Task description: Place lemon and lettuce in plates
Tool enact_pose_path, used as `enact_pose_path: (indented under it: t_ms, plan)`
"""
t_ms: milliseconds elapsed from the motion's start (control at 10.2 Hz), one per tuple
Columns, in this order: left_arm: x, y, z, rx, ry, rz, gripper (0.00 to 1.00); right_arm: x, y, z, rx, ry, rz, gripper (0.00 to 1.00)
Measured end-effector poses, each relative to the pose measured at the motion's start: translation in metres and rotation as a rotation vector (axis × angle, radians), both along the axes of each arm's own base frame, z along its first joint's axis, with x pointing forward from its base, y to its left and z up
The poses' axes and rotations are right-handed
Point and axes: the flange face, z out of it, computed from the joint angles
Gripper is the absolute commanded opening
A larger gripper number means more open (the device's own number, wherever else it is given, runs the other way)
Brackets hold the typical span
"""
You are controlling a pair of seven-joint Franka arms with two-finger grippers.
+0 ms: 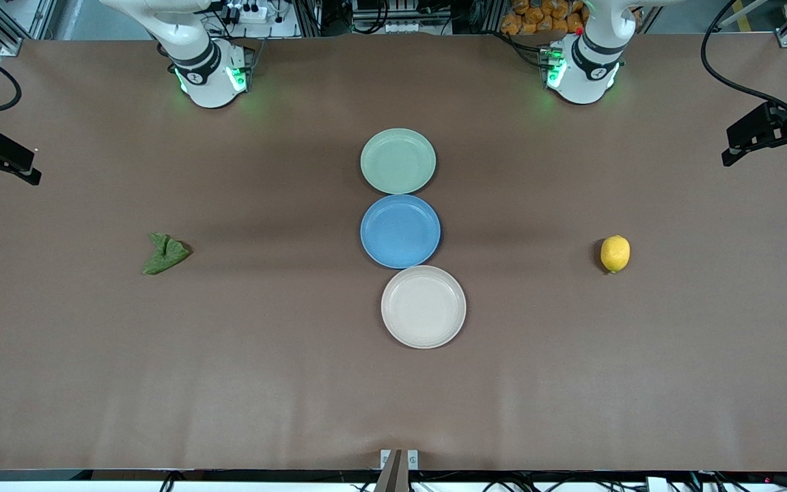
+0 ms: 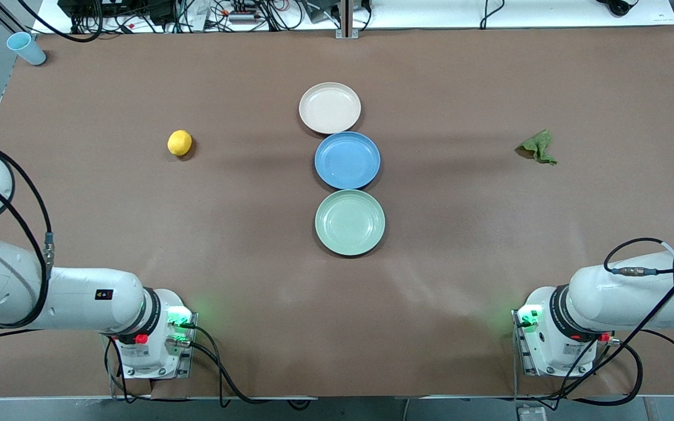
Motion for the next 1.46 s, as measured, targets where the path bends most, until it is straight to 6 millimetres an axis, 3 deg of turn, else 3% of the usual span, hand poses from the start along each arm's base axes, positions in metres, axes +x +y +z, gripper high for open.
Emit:
enact_pose_path:
  t_ms: [585, 1463]
  plan:
    - [0.0, 0.0, -0.005, 0.001, 0.012, 0.0, 1.0, 0.0, -0.002, 0.0, 0.0, 0.003, -0.003, 1.0]
    - [0.012, -0.006, -0.068, 0.005, 0.095, -0.007, 1.0, -0.001, -0.008, -0.001, 0.0, 0.008, -0.01, 1.0]
